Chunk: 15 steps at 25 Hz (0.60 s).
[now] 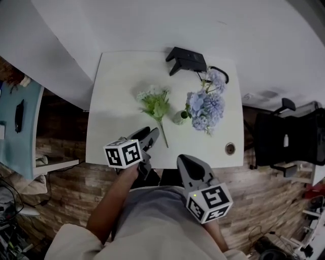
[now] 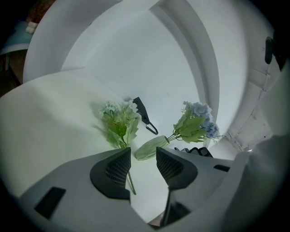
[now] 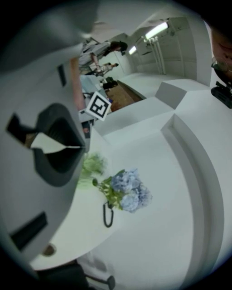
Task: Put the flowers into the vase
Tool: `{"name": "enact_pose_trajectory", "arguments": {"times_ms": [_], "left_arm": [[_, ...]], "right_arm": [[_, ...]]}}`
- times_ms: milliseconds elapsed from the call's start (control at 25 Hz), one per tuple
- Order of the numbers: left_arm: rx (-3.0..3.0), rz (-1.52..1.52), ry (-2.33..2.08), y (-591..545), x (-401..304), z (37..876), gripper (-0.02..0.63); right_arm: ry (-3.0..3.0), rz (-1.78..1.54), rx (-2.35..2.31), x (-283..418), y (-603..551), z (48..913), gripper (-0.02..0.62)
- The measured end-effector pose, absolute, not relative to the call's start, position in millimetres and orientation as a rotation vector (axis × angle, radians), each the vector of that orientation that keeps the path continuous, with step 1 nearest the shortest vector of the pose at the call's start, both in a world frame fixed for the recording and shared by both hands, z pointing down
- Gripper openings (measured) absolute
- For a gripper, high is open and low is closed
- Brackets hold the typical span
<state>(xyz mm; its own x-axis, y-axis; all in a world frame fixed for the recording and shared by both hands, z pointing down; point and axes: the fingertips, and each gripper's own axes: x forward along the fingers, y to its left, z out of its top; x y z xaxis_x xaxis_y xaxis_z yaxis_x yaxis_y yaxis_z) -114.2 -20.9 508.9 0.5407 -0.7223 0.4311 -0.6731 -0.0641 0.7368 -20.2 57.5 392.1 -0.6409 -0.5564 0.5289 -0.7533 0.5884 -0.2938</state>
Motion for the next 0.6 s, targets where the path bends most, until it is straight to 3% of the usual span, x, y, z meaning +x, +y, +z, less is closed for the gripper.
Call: {"name": "enact_pose_trajectory", "arguments": {"times_ms": [600], "left_arm": [[1.590, -0.051, -1.115, -48.2, -103.6, 559.2, 0.216]], "right_arm": [[-2.400, 0.686, 0.958, -19.7, 22.7, 399.1, 0.023]]}}
